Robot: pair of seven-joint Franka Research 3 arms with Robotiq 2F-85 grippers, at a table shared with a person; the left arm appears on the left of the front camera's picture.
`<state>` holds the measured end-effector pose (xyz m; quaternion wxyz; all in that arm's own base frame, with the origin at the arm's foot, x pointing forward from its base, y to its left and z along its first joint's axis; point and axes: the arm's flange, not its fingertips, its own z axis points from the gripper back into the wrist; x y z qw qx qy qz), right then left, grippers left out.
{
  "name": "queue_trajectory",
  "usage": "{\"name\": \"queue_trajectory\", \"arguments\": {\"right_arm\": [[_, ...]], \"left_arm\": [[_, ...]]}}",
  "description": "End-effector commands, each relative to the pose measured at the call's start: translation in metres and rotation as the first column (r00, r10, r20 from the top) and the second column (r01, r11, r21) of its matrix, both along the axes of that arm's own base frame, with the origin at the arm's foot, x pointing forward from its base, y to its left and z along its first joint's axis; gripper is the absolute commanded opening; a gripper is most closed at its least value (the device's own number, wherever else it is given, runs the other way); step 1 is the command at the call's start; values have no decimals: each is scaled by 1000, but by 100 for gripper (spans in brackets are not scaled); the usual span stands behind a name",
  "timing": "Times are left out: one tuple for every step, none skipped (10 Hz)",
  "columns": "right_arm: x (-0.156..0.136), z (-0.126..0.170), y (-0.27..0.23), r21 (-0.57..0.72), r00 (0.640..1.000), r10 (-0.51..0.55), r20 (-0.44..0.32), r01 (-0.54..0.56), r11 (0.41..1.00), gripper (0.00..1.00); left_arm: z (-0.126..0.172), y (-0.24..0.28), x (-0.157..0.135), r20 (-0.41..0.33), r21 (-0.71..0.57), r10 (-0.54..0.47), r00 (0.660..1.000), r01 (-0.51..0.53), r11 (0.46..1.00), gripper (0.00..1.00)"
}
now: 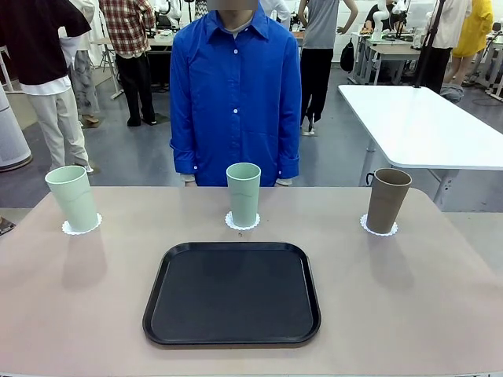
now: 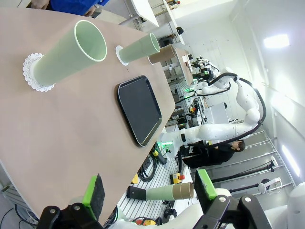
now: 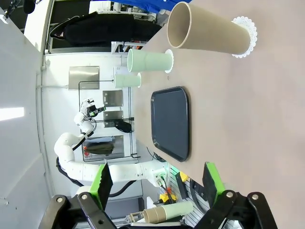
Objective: Place coasters on the table and set cups on them.
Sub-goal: Take one Reusable plastic cup from the Flat Tray and place it on a coaster set by the human.
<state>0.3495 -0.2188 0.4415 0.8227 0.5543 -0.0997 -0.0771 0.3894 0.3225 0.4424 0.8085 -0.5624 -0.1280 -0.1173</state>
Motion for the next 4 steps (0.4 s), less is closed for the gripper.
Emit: {"name": "queue_trajectory", "arguments": {"right_arm": [[0, 1, -4, 6, 1000, 10, 12, -11, 1000, 100], [0, 1, -4, 6, 1000, 10, 12, -11, 1000, 100], [0, 1, -4, 6, 1000, 10, 12, -11, 1000, 100], [0, 1, -4, 6, 1000, 10, 12, -11, 1000, 100]], "left_arm": [[3, 0, -1, -1, 5, 3, 1000, -3, 1000, 100], [3, 0, -1, -1, 5, 3, 1000, -3, 1000, 100], [3, 0, -1, -1, 5, 3, 1000, -3, 1000, 100], [3, 0, -1, -1, 5, 3, 1000, -3, 1000, 100]]}}
